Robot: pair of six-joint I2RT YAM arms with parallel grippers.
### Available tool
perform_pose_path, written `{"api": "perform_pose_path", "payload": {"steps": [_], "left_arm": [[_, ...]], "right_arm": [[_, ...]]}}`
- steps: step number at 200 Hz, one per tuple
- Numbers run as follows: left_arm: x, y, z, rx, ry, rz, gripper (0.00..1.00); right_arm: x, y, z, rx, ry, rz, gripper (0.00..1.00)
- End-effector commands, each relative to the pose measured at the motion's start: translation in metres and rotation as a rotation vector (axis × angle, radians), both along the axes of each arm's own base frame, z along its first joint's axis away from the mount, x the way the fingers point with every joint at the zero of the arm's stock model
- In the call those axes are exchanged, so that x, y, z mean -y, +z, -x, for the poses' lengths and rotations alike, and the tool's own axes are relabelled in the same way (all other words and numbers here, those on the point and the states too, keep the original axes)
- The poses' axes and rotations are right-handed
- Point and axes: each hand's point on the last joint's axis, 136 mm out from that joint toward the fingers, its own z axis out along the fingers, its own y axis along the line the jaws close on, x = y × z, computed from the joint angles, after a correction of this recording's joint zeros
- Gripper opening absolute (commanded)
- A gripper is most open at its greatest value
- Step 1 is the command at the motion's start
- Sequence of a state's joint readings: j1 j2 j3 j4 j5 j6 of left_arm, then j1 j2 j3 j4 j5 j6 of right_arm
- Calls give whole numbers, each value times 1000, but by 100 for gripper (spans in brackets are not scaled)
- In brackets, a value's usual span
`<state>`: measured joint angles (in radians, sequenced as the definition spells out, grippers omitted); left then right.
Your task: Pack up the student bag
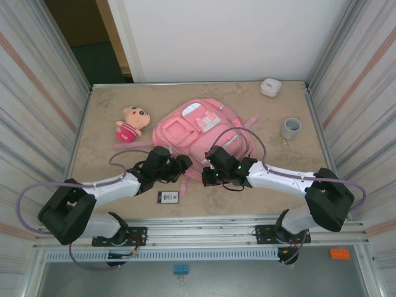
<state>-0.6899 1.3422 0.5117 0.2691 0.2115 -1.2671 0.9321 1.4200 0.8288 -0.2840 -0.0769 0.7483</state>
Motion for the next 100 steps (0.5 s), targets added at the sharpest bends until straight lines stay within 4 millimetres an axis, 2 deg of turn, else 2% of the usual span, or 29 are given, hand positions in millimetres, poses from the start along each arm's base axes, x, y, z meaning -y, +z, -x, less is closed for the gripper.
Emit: {"api": "perform_pose_path", "payload": {"steps": [1,9,30,52,73,100], "left_arm": [[12,8,-13,32,50,75,58],[13,4,-15,28,56,67,53],[0,-13,-18,-10,139,7,27],[-20,-14,-19,24,168,-109,8],[-36,-9,-22,56,155,-186,0],[-53,-5,-26,78,156,-229,0]], "right_arm": [[-8,6,2,5,22,-13,0],[-7,7,3,6,23,-14,0],[-5,8,4,4,24,-9,0],[14,8,5,3,-9,46,0],[44,9,3,1,-59,125,0],[83,10,0,-13,-134,229,0]]}}
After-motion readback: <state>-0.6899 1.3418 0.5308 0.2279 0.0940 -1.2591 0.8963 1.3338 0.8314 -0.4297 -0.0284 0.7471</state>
